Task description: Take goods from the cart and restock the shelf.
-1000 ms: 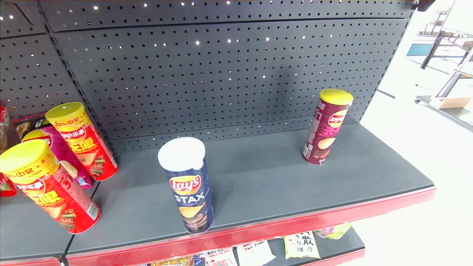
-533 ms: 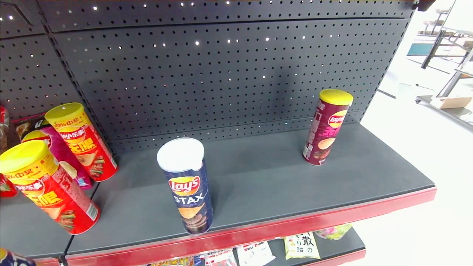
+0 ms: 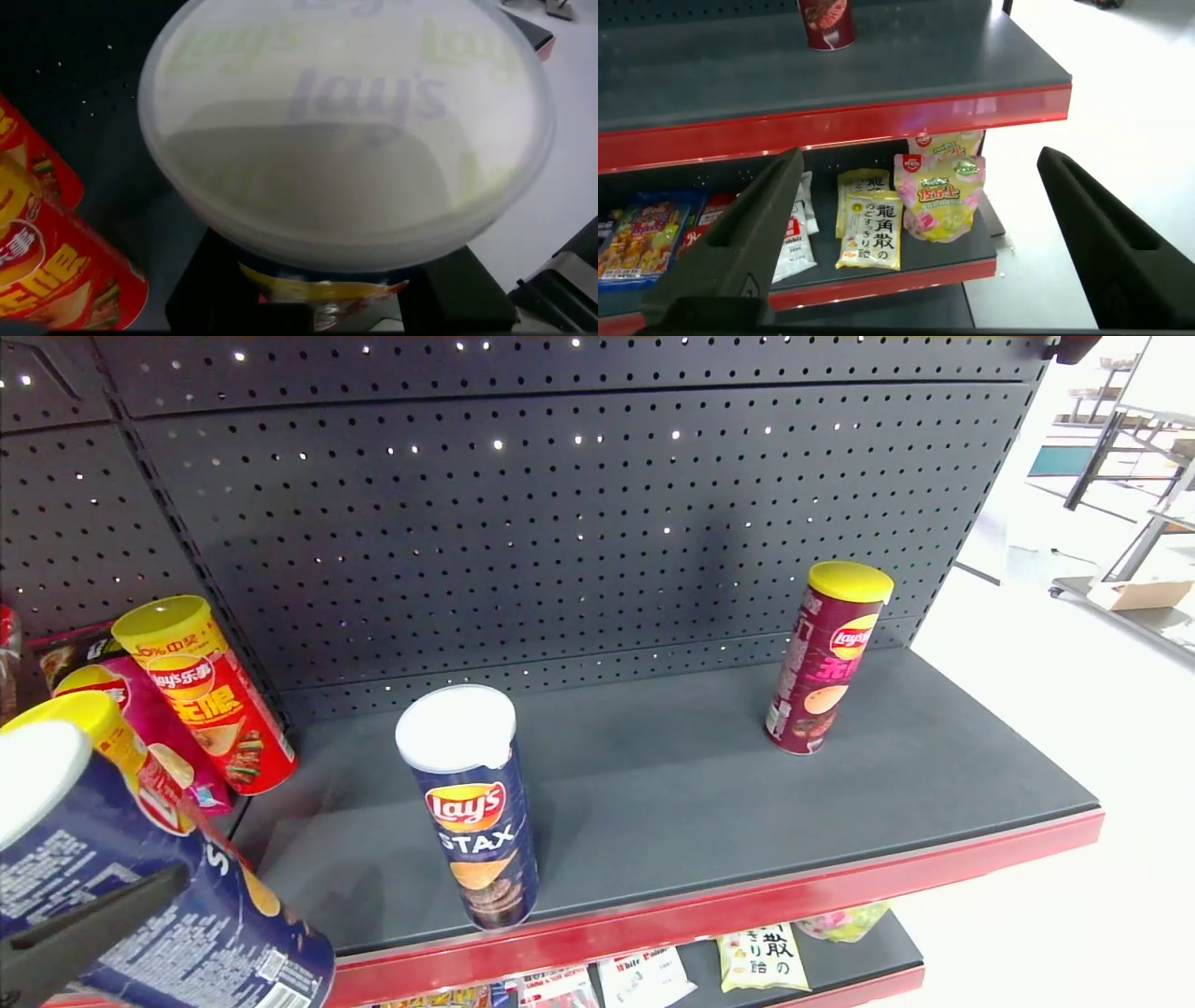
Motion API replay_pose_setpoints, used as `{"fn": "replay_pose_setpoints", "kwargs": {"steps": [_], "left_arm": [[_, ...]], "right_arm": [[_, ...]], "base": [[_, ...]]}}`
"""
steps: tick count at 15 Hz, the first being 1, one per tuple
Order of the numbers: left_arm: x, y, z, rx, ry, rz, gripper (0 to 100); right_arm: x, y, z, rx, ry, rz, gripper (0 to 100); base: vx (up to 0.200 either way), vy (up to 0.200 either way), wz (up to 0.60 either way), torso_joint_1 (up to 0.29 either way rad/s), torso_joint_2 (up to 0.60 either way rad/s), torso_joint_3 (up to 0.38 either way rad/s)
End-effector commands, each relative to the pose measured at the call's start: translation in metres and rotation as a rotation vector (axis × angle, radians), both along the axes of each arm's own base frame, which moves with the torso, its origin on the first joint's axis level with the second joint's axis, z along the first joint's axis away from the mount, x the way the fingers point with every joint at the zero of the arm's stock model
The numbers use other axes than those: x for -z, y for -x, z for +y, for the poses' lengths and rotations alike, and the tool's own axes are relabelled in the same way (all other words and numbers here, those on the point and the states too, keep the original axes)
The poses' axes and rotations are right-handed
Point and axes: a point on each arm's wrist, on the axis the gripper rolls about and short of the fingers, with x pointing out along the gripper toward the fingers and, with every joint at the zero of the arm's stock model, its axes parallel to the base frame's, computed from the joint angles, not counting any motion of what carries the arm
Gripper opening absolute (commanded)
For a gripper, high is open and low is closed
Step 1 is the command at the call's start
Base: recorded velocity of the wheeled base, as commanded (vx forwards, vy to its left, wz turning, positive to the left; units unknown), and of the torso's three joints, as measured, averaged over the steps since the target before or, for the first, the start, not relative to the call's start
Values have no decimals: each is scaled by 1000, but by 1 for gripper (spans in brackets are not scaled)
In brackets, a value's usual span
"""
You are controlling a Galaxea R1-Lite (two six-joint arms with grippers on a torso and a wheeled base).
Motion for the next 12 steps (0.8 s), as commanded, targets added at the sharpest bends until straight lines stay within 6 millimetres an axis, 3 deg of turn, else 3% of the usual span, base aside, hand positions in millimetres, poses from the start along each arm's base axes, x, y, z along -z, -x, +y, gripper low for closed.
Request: {"fn": "replay_pose_setpoints", "kwargs": {"steps": [1, 6, 11, 12], "left_arm": [[2, -20, -6, 7, -20, 75, 0], [5, -45, -10, -29, -87, 117, 0], [-2, -133, -25, -121, -97, 59, 0], [-3, -142, -27, -122, -97, 51, 0]], "right_arm": [[0, 0, 0, -1, 0, 1, 100], [0, 0, 0, 1, 0, 1, 100], [0, 0, 0, -1, 0, 1, 100], [0, 0, 0, -1, 0, 1, 100]], "base": [[0, 0, 0, 0, 0, 0], [0, 0, 0, 0, 0, 0], [0, 0, 0, 0, 0, 0], [0, 0, 0, 0, 0, 0]]}}
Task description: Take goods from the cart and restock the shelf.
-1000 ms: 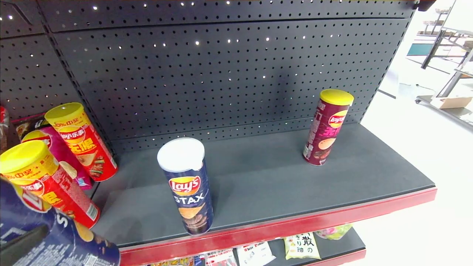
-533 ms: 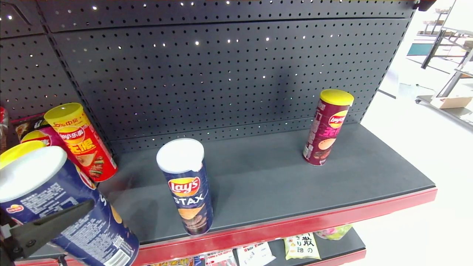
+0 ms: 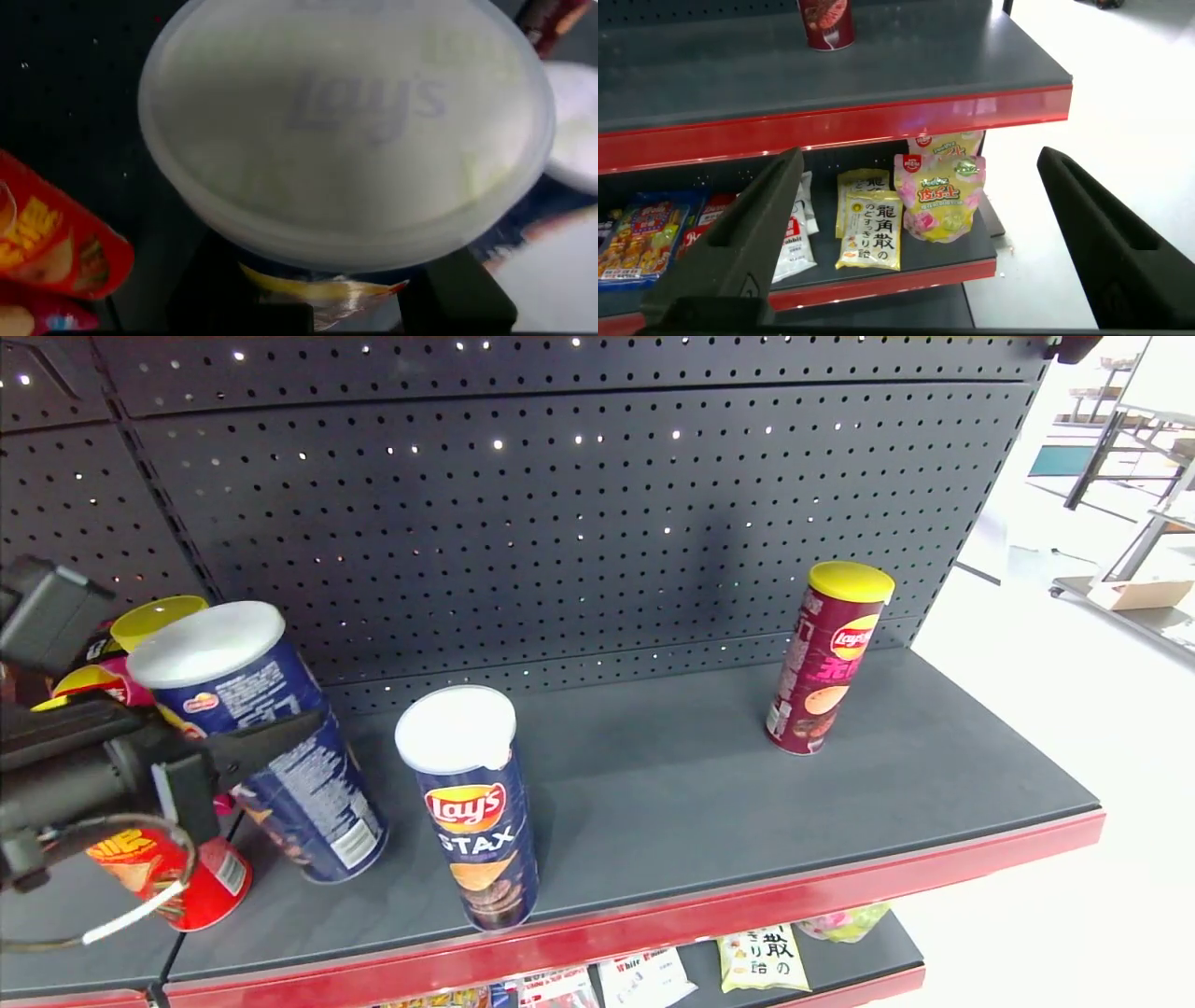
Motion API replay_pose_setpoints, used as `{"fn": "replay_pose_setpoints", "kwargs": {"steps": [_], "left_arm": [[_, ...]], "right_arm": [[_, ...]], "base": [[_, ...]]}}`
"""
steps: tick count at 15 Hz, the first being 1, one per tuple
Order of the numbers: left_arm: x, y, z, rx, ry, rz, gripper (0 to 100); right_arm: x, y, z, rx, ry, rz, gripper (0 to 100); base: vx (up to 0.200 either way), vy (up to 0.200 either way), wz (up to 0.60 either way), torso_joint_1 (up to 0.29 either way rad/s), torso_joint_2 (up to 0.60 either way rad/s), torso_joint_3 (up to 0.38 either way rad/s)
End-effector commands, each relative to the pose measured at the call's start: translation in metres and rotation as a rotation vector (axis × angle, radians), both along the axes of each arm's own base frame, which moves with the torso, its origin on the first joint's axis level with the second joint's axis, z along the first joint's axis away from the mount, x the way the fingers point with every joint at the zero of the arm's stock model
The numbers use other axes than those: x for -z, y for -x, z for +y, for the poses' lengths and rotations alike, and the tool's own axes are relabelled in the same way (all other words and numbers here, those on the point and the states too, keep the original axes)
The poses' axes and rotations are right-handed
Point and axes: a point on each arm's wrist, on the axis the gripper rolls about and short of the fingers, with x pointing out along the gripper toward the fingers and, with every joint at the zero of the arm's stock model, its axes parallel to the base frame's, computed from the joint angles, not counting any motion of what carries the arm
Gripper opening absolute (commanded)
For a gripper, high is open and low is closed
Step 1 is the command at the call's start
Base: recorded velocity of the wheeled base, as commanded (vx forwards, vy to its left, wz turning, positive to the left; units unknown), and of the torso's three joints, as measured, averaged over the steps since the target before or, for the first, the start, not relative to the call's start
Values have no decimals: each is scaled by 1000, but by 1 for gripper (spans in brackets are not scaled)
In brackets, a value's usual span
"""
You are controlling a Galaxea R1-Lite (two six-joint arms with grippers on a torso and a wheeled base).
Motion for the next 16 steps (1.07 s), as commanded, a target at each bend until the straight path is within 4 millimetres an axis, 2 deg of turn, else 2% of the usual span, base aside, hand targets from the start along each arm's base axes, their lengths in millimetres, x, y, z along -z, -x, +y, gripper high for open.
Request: {"fn": "replay_pose_setpoints", "kwargs": {"steps": [1, 3, 5, 8, 10, 13, 16], "left_arm": [[9, -57, -14, -11, -11, 25, 0], [10, -77, -22, 4, -8, 15, 0], [15, -106, -32, 15, -5, 3, 0], [17, -127, -51, 60, 0, -18, 0], [17, -135, -58, 73, -2, -23, 0], [21, -137, -66, 95, -5, -21, 0], [32, -144, -76, 125, -3, -21, 0]], "right_arm": [[0, 0, 0, -1, 0, 1, 100], [0, 0, 0, -1, 0, 1, 100], [0, 0, 0, -1, 0, 1, 100], [0, 0, 0, -1, 0, 1, 100], [0, 0, 0, -1, 0, 1, 100], [0, 0, 0, -1, 0, 1, 100], [0, 0, 0, -1, 0, 1, 100]], "base": [[0, 0, 0, 0, 0, 0], [0, 0, 0, 0, 0, 0], [0, 0, 0, 0, 0, 0], [0, 0, 0, 0, 0, 0], [0, 0, 0, 0, 0, 0], [0, 0, 0, 0, 0, 0], [0, 0, 0, 0, 0, 0]]}}
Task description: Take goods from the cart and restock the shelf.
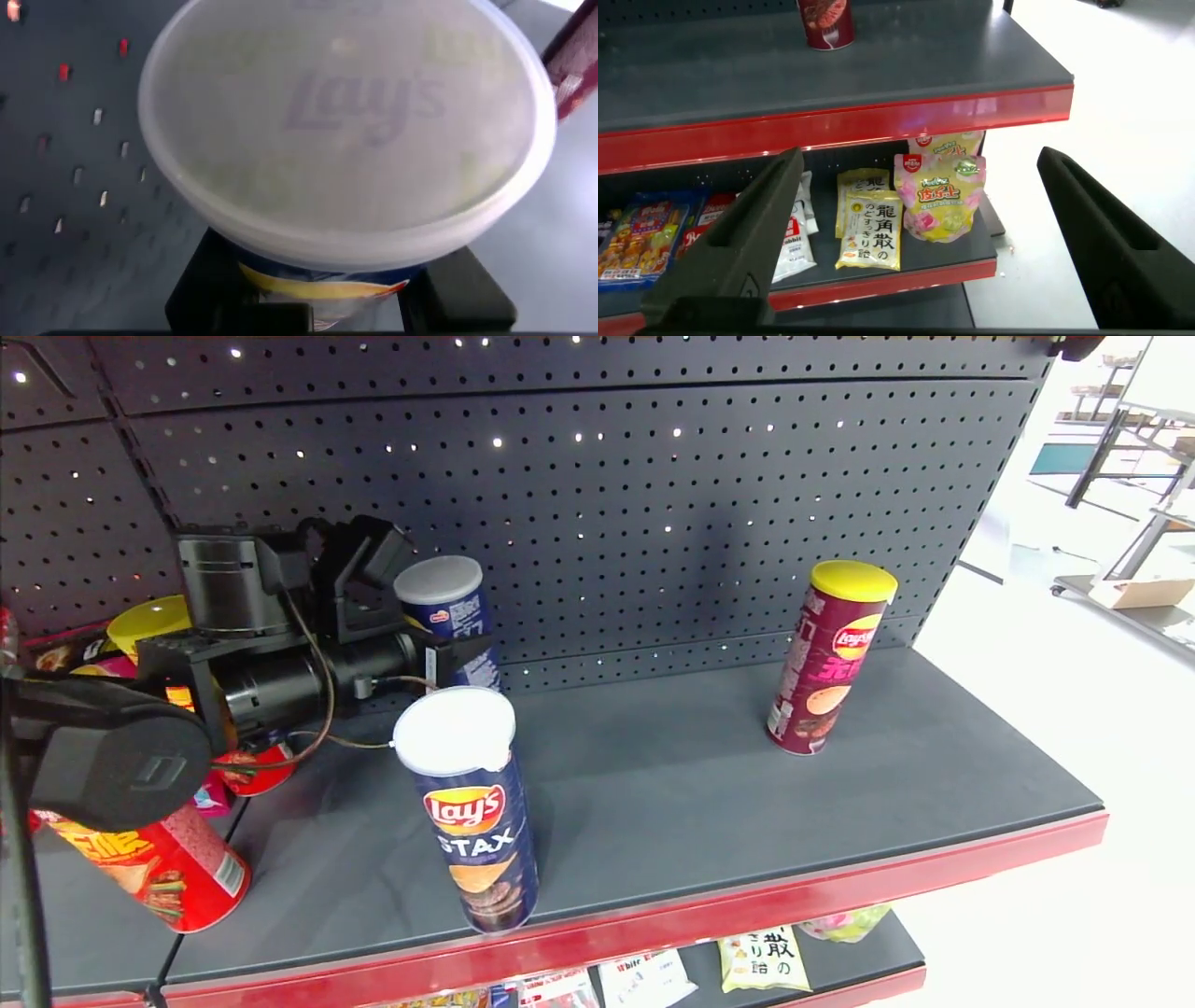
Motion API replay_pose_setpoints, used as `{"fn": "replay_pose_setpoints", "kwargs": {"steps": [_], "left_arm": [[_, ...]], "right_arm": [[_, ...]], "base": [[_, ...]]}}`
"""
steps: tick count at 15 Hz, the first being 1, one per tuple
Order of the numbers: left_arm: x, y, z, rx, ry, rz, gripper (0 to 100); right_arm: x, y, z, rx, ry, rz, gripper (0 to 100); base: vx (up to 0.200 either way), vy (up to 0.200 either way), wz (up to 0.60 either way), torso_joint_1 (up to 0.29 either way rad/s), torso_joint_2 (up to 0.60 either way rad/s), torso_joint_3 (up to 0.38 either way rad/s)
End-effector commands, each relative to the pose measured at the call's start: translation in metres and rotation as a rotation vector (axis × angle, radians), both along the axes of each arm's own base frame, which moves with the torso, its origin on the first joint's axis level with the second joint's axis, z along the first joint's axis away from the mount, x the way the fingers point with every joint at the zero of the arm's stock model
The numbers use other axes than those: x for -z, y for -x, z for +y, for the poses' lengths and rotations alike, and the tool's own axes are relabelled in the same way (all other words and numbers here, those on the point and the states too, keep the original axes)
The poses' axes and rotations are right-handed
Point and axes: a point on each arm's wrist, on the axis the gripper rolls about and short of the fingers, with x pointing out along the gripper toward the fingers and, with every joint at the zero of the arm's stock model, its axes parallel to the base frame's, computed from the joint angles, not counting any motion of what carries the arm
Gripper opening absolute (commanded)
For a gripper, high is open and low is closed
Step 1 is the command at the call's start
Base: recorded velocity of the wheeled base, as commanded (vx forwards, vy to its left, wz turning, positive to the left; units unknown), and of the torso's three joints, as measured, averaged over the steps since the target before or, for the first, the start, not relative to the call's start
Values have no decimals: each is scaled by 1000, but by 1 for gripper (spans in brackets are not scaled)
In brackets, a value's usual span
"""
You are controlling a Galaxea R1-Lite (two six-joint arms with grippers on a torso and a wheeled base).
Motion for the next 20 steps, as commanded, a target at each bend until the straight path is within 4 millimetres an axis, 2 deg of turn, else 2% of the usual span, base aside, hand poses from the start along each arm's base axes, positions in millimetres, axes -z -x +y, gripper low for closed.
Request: {"fn": "replay_pose_setpoints", "kwargs": {"steps": [1, 20], "left_arm": [[11, -9, -8, 15, 5, -7, 0], [19, -2, -6, 34, -19, 41, 0]], "right_arm": [[0, 0, 0, -1, 0, 1, 100], [0, 0, 0, -1, 0, 1, 100]], "base": [[0, 0, 0, 0, 0, 0], [0, 0, 0, 0, 0, 0]]}}
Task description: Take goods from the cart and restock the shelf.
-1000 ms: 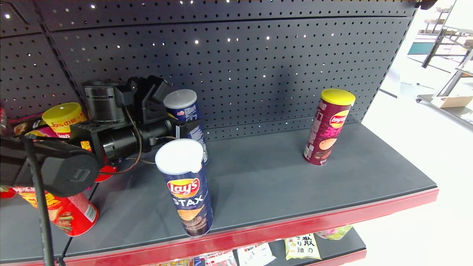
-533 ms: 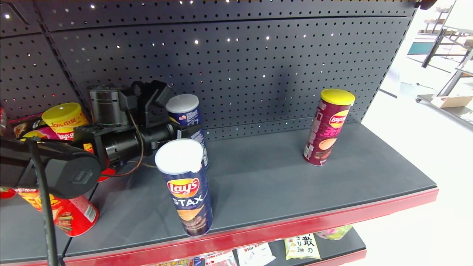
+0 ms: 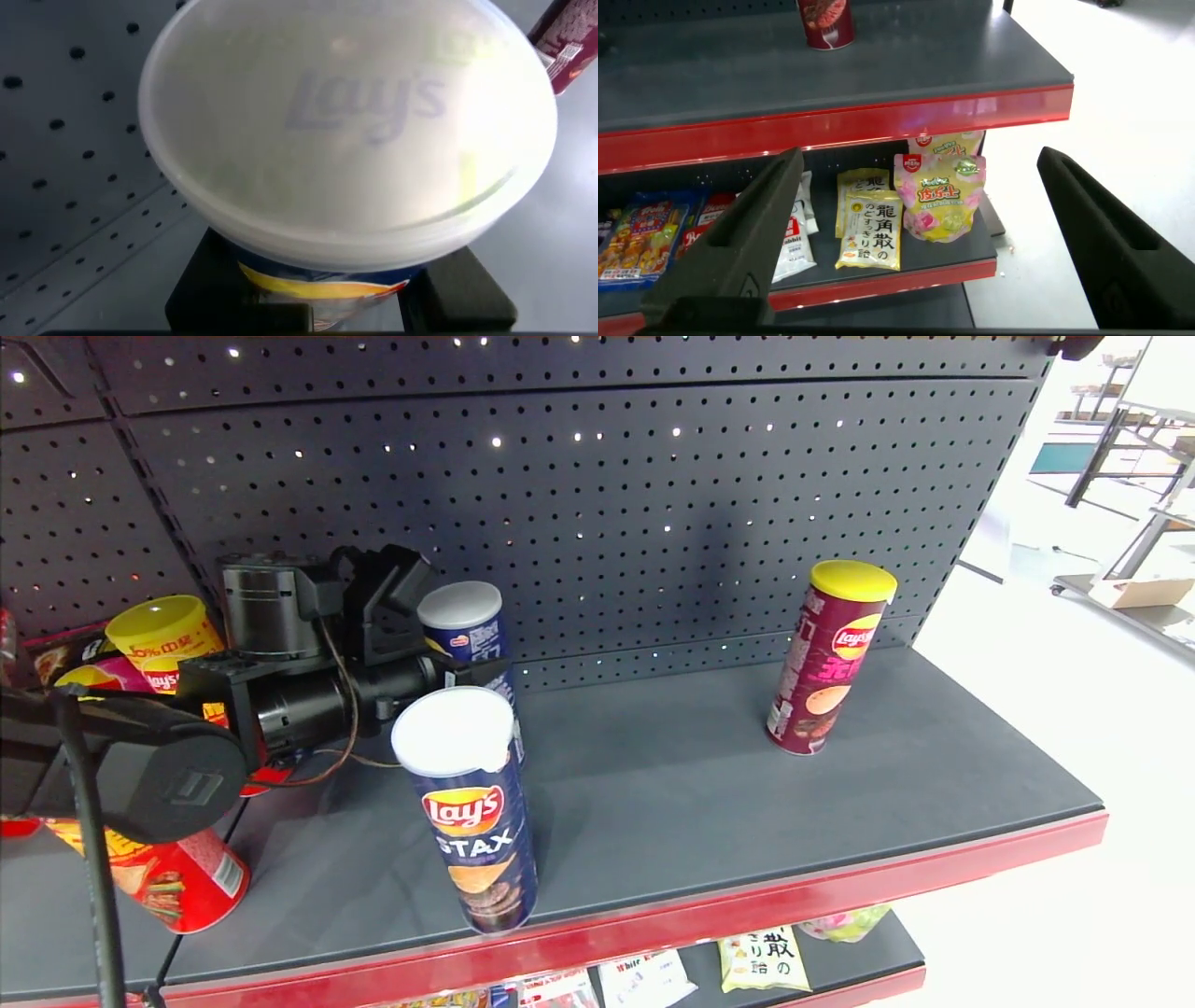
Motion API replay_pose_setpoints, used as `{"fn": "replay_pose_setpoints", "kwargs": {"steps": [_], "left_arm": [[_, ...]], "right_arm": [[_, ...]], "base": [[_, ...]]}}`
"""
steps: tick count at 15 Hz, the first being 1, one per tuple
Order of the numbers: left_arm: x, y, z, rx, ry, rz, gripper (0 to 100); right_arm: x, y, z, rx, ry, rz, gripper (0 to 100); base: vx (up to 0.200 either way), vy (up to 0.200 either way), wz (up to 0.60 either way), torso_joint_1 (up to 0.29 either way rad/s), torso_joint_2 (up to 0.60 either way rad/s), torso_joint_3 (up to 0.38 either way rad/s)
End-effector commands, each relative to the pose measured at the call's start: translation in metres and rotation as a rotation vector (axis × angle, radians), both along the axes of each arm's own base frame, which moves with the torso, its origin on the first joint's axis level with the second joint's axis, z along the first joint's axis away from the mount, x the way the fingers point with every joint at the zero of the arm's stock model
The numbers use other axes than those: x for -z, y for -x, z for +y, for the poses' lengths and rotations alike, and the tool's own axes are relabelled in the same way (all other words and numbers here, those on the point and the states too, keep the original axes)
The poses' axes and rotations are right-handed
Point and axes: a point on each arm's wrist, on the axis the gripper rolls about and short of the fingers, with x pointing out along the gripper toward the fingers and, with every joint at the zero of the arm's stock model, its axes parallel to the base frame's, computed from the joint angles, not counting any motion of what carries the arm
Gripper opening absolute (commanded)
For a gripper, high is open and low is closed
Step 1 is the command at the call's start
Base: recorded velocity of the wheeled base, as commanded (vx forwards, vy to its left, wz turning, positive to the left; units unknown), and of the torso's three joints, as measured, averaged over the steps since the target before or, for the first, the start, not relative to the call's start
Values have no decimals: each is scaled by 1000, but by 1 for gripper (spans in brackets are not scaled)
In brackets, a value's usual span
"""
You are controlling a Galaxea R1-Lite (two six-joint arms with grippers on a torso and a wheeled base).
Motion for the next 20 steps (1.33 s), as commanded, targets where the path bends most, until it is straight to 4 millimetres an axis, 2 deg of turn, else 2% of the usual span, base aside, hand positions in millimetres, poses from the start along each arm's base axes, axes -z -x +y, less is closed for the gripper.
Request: {"fn": "replay_pose_setpoints", "kwargs": {"steps": [1, 12, 13, 17, 20], "left_arm": [[3, 3, 1, -1, -4, 9, 0], [4, 2, 0, 4, 0, 0, 0], [3, 2, 0, 4, 0, -1, 100], [-1, 6, 2, 1, 3, -8, 100], [-6, 19, 9, -5, 5, -15, 100]], "right_arm": [[0, 0, 0, -1, 0, 1, 100], [0, 0, 0, -1, 0, 1, 100], [0, 0, 0, -1, 0, 1, 100], [0, 0, 0, 1, 0, 1, 100], [0, 0, 0, -1, 0, 1, 100]], "base": [[0, 0, 0, 0, 0, 0], [0, 0, 0, 0, 0, 0], [0, 0, 0, 0, 0, 0], [0, 0, 0, 0, 0, 0], [0, 0, 0, 0, 0, 0]]}}
